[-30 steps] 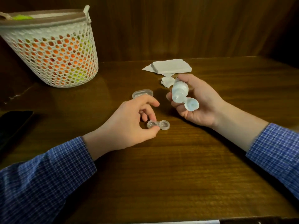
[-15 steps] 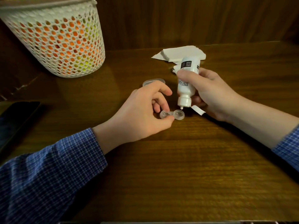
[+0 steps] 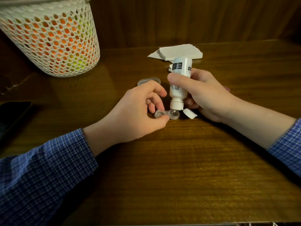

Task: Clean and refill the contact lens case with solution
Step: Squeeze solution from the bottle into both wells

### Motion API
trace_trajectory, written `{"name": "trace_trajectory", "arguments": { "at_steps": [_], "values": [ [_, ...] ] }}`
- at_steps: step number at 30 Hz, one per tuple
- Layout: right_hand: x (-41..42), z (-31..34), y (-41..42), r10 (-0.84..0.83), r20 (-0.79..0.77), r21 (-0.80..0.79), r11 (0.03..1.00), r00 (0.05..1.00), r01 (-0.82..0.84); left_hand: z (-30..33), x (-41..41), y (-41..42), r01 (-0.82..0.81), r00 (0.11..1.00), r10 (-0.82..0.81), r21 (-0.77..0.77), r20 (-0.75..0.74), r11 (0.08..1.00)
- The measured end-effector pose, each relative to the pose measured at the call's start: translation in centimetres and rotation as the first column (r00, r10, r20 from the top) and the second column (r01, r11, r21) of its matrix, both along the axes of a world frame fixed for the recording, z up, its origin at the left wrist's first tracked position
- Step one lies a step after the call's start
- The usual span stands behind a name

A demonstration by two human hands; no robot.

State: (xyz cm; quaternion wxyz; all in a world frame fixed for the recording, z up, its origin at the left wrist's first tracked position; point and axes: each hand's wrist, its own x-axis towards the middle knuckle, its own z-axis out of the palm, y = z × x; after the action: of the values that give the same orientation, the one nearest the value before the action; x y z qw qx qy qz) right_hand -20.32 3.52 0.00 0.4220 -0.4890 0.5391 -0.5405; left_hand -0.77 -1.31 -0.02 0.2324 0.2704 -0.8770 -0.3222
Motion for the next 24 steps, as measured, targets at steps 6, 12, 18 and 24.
{"name": "trace_trajectory", "arguments": {
  "at_steps": [6, 12, 18, 24],
  "values": [
    [-0.05, 0.03, 0.04, -0.008, -0.009, -0.002, 1.0, 1.0, 0.008, 0.05, 0.01, 0.0, 0.006, 1.0, -0.007, 0.004, 0.011, 1.0],
    [0.02, 0.0, 0.09, -0.014, -0.017, -0.005, 1.0, 1.0, 0.014, -0.01, 0.01, -0.03, 0.007, 1.0, -0.007, 0.009, 0.006, 1.0],
    [-0.02, 0.1, 0.12, -0.002, -0.007, -0.002, 1.0, 1.0, 0.002, 0.03, -0.02, -0.1, 0.02, 1.0, -0.02, 0.011, 0.004, 1.0],
    [0.06, 0.15, 0.22, -0.014, -0.011, 0.003, 1.0, 1.0, 0.014, 0.02, 0.01, -0.06, 0.023, 1.0, -0.023, 0.004, 0.002, 1.0]
  ]
}}
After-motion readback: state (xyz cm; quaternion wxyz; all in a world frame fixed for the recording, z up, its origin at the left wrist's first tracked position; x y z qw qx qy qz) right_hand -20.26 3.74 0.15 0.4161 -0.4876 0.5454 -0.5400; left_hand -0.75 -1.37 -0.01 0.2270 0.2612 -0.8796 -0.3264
